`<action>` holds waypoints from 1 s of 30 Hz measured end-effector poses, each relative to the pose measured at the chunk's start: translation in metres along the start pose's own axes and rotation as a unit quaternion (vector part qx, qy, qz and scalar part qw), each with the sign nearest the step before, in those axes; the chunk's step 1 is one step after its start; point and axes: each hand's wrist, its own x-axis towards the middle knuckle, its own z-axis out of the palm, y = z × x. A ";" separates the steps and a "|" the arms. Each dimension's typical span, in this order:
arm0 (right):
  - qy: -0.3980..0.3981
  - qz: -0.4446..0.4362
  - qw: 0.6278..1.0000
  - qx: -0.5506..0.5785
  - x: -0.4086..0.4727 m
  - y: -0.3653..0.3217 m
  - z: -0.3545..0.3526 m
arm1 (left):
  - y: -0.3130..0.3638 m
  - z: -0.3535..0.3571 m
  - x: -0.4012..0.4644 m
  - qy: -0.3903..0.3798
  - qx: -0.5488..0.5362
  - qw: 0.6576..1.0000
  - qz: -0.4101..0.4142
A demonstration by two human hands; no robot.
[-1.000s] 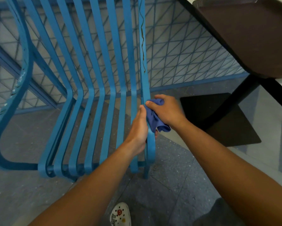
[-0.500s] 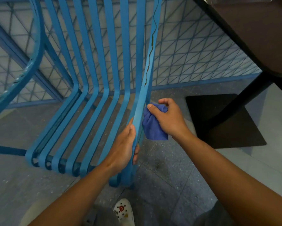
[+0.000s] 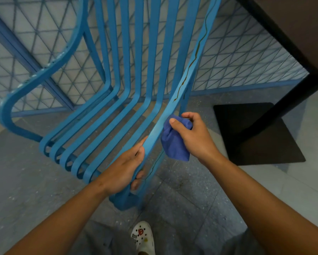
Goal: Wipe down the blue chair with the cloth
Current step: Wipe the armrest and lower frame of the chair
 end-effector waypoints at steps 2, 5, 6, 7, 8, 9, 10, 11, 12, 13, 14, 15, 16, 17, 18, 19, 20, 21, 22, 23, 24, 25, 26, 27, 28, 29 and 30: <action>-0.049 0.010 0.999 0.004 -0.010 -0.003 0.003 | 0.001 -0.004 -0.002 -0.007 -0.002 1.000 -0.010; -0.027 -0.075 0.996 -0.040 -0.020 -0.006 0.011 | 0.005 -0.006 -0.004 0.005 0.052 0.999 -0.010; -0.002 -0.121 0.991 -0.065 -0.021 -0.009 0.012 | 0.007 -0.007 -0.004 0.016 0.073 0.997 -0.006; 0.022 -0.164 0.981 -0.099 -0.018 -0.011 0.013 | 0.010 -0.006 -0.003 0.033 0.094 0.995 -0.005; 0.039 -0.196 0.970 -0.141 -0.014 -0.013 0.015 | 0.011 -0.004 -0.001 0.058 0.115 0.992 -0.007; 0.045 -0.209 0.959 -0.185 -0.009 -0.014 0.016 | 0.012 -0.001 0.003 0.086 0.135 0.987 -0.010; 0.043 -0.209 0.950 -0.229 -0.005 -0.015 0.018 | 0.013 0.003 0.006 0.116 0.147 0.982 -0.014; 0.041 -0.205 0.940 -0.268 -0.002 -0.014 0.021 | 0.015 0.009 0.009 0.146 0.149 0.978 -0.012; 0.041 -0.204 0.933 -0.293 -0.002 -0.012 0.024 | 0.016 0.015 0.011 0.170 0.147 0.974 -0.005; 0.041 -0.209 0.928 -0.305 -0.004 -0.010 0.027 | 0.015 0.020 0.012 0.190 0.143 0.971 0.008; 0.039 -0.221 0.923 -0.312 -0.008 -0.007 0.029 | 0.014 0.024 0.013 0.208 0.142 0.968 0.022; 0.036 -0.233 0.917 -0.321 -0.014 -0.004 0.031 | 0.015 0.026 0.013 0.221 0.142 0.964 0.029; 0.030 -0.240 0.911 -0.334 -0.020 -0.001 0.033 | 0.014 0.027 0.013 0.229 0.138 0.963 0.036; 0.025 -0.245 0.905 -0.347 -0.024 0.003 0.034 | 0.013 0.026 0.013 0.235 0.129 0.963 0.041; 0.023 -0.248 0.900 -0.358 -0.028 0.005 0.034 | 0.011 0.026 0.014 0.237 0.122 0.963 0.036; 0.025 -0.250 0.898 -0.361 -0.028 0.006 0.034 | 0.011 0.026 0.014 0.237 0.116 0.964 0.030; 0.028 -0.252 0.900 -0.354 -0.027 0.005 0.035 | 0.013 0.026 0.013 0.238 0.110 0.965 0.031; 0.031 -0.252 0.907 -0.336 -0.024 0.004 0.035 | 0.017 0.028 0.011 0.239 0.109 0.964 0.035; 0.034 -0.250 0.916 -0.312 -0.019 0.003 0.036 | 0.020 0.029 0.009 0.238 0.111 0.964 0.040; 0.039 -0.246 0.924 -0.290 -0.013 0.001 0.035 | 0.023 0.029 0.008 0.239 0.111 0.964 0.044; 0.047 -0.240 0.930 -0.275 -0.006 0.000 0.034 | 0.023 0.029 0.008 0.242 0.108 0.963 0.044; 0.058 -0.235 0.934 -0.264 0.003 -0.002 0.032 | 0.021 0.028 0.009 0.241 0.104 0.964 0.040; 0.070 -0.229 0.937 -0.254 0.012 -0.004 0.029 | 0.019 0.027 0.010 0.239 0.104 0.965 0.031; 0.083 -0.222 0.940 -0.244 0.021 -0.007 0.025 | 0.016 0.026 0.011 0.236 0.106 0.966 0.023; 0.093 -0.214 0.943 -0.236 0.031 -0.010 0.020 | 0.015 0.025 0.012 0.232 0.110 0.966 0.018; 0.100 -0.207 0.946 -0.230 0.041 -0.013 0.016 | 0.013 0.024 0.013 0.228 0.115 0.967 0.015; 0.103 -0.202 0.947 -0.226 0.047 -0.017 0.013 | 0.012 0.025 0.014 0.225 0.120 0.967 0.014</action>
